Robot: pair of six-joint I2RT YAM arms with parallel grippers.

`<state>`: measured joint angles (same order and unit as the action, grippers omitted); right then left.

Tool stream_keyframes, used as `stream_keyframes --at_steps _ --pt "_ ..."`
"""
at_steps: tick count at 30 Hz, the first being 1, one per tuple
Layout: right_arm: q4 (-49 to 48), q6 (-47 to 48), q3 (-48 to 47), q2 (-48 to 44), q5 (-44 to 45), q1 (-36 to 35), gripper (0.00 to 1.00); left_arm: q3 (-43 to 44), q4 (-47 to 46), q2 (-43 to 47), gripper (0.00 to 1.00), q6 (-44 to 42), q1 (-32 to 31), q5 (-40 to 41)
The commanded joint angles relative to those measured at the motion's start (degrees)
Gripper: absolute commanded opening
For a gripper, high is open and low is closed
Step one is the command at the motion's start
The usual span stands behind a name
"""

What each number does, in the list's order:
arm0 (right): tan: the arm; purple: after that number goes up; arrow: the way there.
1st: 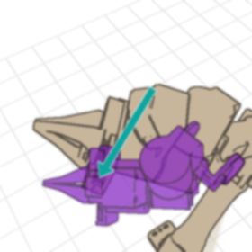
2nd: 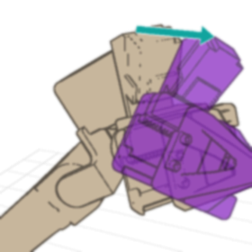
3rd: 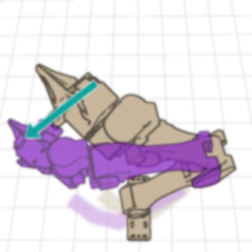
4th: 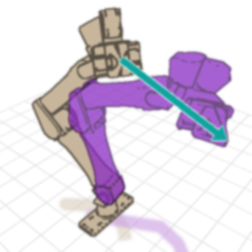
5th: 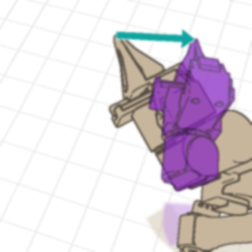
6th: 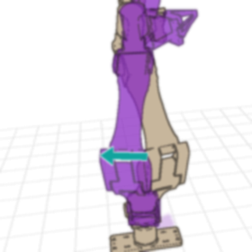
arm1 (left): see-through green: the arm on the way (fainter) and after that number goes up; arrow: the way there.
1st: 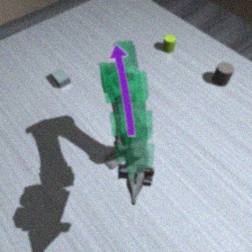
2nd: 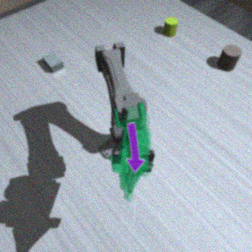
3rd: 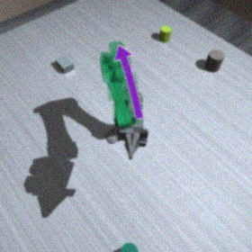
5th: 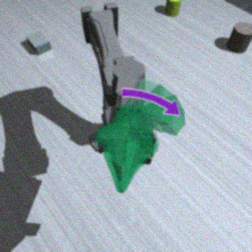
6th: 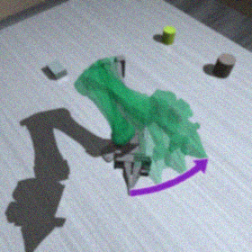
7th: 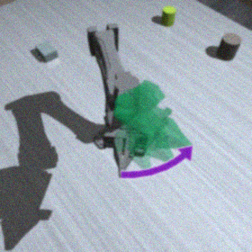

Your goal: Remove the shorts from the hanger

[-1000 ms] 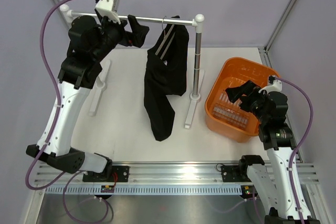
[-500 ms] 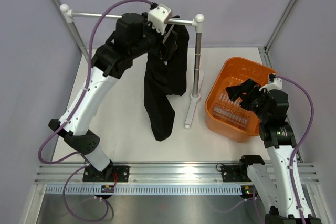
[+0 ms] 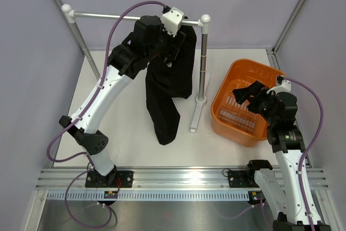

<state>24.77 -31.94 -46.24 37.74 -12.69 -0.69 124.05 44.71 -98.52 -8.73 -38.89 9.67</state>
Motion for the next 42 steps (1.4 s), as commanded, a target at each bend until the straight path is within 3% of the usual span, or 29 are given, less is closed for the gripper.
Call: stream_keyframes --at_steps 1,6,11,13,16,17,28,42 --pt "-1.2 0.8 -1.8 0.1 0.2 0.2 1.0 2.6 -3.5 -0.8 0.72 -1.0 0.0 2.2" --pt "-1.3 1.0 -1.8 0.3 0.1 0.2 0.99 2.5 -4.0 -1.5 0.56 -1.3 0.0 2.5" --pt "-1.4 0.9 -1.6 0.4 0.1 0.2 1.0 2.9 -4.7 -2.0 0.29 -1.2 0.0 3.2" --pt "-1.4 0.9 -1.6 0.4 0.1 0.2 0.99 2.9 -5.3 -2.0 0.25 -1.2 0.0 3.5" --pt "-1.5 1.0 -1.5 0.4 0.1 0.2 1.0 3.0 -6.6 -1.5 0.11 -1.0 0.0 4.0" --pt "-1.6 0.9 -1.5 0.5 0.0 0.2 0.99 2.9 -7.0 -1.1 0.01 -1.0 0.0 4.1" --pt "-1.8 1.1 -1.7 0.6 -0.1 0.2 0.99 4.9 -4.6 3.1 0.0 -1.0 0.0 1.1" --pt "-1.8 2.0 -2.2 0.8 -1.5 0.2 0.99 -7.9 -4.6 12.1 0.0 0.8 -0.6 1.0"
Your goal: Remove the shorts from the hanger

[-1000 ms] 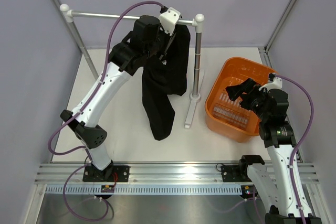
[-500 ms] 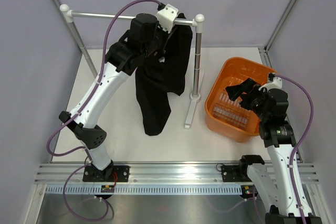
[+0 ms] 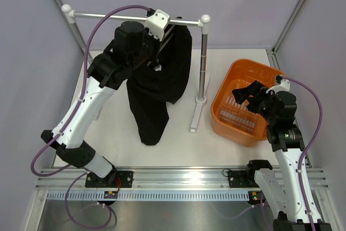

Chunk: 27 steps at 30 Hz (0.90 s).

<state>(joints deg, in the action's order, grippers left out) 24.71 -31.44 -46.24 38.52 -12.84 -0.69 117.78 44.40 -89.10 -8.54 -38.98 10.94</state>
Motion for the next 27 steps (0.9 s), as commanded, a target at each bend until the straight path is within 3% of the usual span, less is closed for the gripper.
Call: stream_keyframes --at_steps 1,10,15,27 --pt "-1.9 1.7 -2.2 0.1 -1.7 0.2 0.99 -2.3 -3.7 3.3 0.0 0.9 -0.6 -0.2" --pt "-2.3 3.2 -4.9 5.0 -7.6 -1.7 0.99 -14.9 -3.1 11.3 0.0 4.2 -4.7 3.2" --pt "0.8 3.9 -11.3 9.9 5.7 -18.1 0.99 -23.0 -4.1 18.1 0.0 6.2 -7.8 5.7" --pt "1.7 1.9 -24.8 23.3 24.1 -43.0 0.99 -38.1 -3.5 27.4 0.0 12.4 -15.4 8.9"
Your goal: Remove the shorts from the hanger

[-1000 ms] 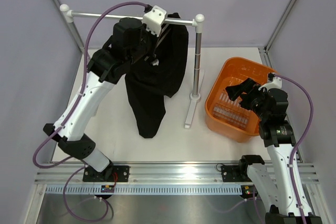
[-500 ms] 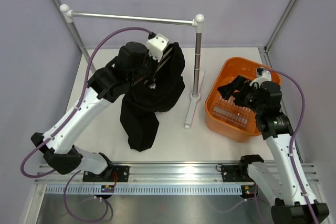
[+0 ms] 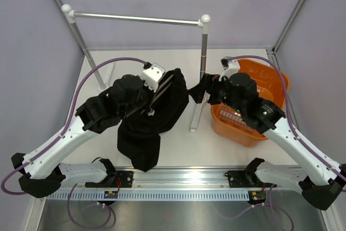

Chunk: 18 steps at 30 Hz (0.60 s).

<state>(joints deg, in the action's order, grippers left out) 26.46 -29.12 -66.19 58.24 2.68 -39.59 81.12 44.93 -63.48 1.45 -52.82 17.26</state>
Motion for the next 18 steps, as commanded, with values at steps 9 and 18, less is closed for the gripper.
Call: stream_keyframes --at_steps 9,18 --pt "2.5 -1.0 -13.2 15.3 18.0 -13.6 0.99 -3.5 -3.7 3.5 0.0 3.2 -7.3 5.8" --pt "2.8 -1.2 -14.2 20.2 20.2 -14.0 0.84 -3.4 -2.1 6.5 0.0 3.2 -9.9 6.9"
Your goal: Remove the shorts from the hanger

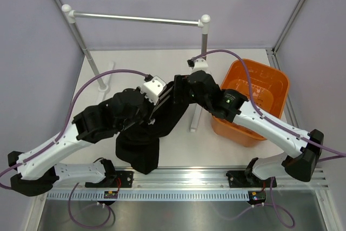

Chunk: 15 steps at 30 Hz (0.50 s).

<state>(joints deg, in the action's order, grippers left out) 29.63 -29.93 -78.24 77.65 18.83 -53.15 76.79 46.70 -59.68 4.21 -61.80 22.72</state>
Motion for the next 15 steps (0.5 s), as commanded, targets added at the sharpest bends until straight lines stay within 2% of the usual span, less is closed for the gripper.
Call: stream_keyframes --at_steps 1,4,6,7,9,10,12,13,15 --pt "-0.2 -0.2 -2.4 1.0 4.9 -0.6 0.84 0.9 -3.8 3.1 0.0 0.5 -1.5 1.4" --pt "-0.2 0.5 -2.9 1.8 6.4 -0.5 0.83 0.7 -3.4 4.3 0.0 0.6 -2.3 0.7" --pt "0.1 0.7 -3.5 2.2 6.9 -0.5 0.75 0.4 -3.2 5.0 0.0 0.8 -2.4 0.8" --pt "0.3 0.7 -3.7 2.1 7.5 -0.5 0.6 0.3 -2.9 5.4 0.0 0.8 -2.3 1.1" --pt "0.2 0.8 -3.9 1.6 8.1 -0.5 0.43 0.1 -2.0 5.5 0.0 0.9 -2.3 1.2" --pt "0.0 1.0 -3.9 1.4 8.7 -0.6 0.29 0.1 -1.7 5.6 0.0 0.9 -2.3 0.9" --pt "0.0 1.5 -4.0 0.7 9.9 -0.5 0.18 -0.2 -0.6 5.6 0.0 1.2 -2.4 0.2" --pt "0.8 1.7 -4.4 0.6 10.6 -0.4 0.08 -0.2 -0.2 5.6 0.0 1.3 -2.4 -0.7" --pt "2.0 1.8 -5.9 0.7 13.3 -0.4 0.0 -1.1 0.2 6.0 0.0 1.6 -2.9 -1.0"
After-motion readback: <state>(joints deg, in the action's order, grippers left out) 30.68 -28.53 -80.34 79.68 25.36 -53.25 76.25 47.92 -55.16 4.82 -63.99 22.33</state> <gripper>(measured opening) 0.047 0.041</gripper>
